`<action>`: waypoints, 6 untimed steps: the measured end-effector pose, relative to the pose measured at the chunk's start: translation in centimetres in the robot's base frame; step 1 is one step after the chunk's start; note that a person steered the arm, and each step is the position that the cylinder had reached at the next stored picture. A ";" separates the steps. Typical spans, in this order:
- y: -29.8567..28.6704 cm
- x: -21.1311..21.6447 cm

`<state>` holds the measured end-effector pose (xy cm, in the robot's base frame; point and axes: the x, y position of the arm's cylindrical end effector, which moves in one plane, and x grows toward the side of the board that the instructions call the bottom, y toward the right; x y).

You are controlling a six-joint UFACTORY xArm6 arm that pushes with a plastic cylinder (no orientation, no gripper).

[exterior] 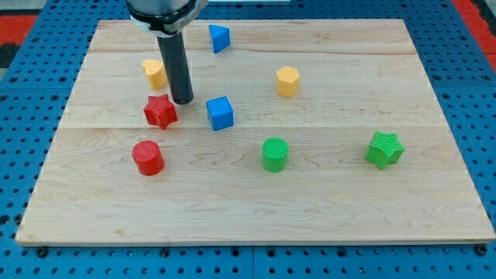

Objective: Push the red blocks towards the bottom of the table

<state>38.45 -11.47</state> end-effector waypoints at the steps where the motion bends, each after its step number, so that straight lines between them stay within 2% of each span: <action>1: -3.7 1.9; 2: -3.4 6.0; 3: -2.7 4.4; 4: -4.4 3.8; 5: -5.5 4.6; 6: -4.9 7.1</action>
